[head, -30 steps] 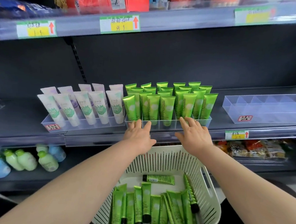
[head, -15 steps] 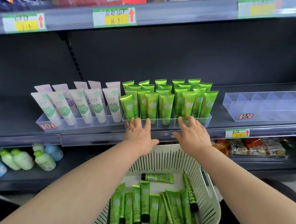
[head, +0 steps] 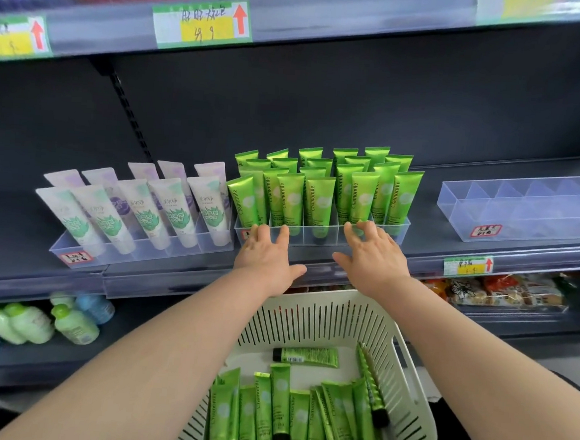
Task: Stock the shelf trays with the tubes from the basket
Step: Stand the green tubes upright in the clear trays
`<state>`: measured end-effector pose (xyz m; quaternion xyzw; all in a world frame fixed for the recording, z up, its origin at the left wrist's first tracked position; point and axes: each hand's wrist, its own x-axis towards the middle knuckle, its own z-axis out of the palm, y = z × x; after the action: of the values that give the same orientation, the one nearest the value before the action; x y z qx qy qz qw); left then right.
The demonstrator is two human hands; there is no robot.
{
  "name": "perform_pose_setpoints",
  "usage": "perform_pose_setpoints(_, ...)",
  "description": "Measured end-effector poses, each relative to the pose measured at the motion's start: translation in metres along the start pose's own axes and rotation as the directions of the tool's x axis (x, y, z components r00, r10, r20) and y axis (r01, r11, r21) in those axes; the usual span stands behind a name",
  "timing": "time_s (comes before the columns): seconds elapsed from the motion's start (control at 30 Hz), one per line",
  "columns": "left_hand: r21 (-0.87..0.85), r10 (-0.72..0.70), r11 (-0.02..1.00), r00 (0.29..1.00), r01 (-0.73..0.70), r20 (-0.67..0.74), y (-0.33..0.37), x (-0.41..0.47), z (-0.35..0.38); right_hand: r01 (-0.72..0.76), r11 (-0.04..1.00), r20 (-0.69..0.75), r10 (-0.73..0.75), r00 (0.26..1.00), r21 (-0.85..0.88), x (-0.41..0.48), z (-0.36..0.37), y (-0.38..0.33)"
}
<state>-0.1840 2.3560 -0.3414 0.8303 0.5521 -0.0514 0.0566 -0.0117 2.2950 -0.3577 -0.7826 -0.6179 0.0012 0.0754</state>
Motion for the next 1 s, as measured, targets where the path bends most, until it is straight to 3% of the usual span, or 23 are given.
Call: perform_pose_setpoints(1.0, -0.03, -0.02, 0.999, 0.999, 0.018, -0.039, -0.003, 0.084, -0.009, -0.039, 0.997, 0.037, 0.036, 0.999, 0.071, 0.085, -0.002, 0.009)
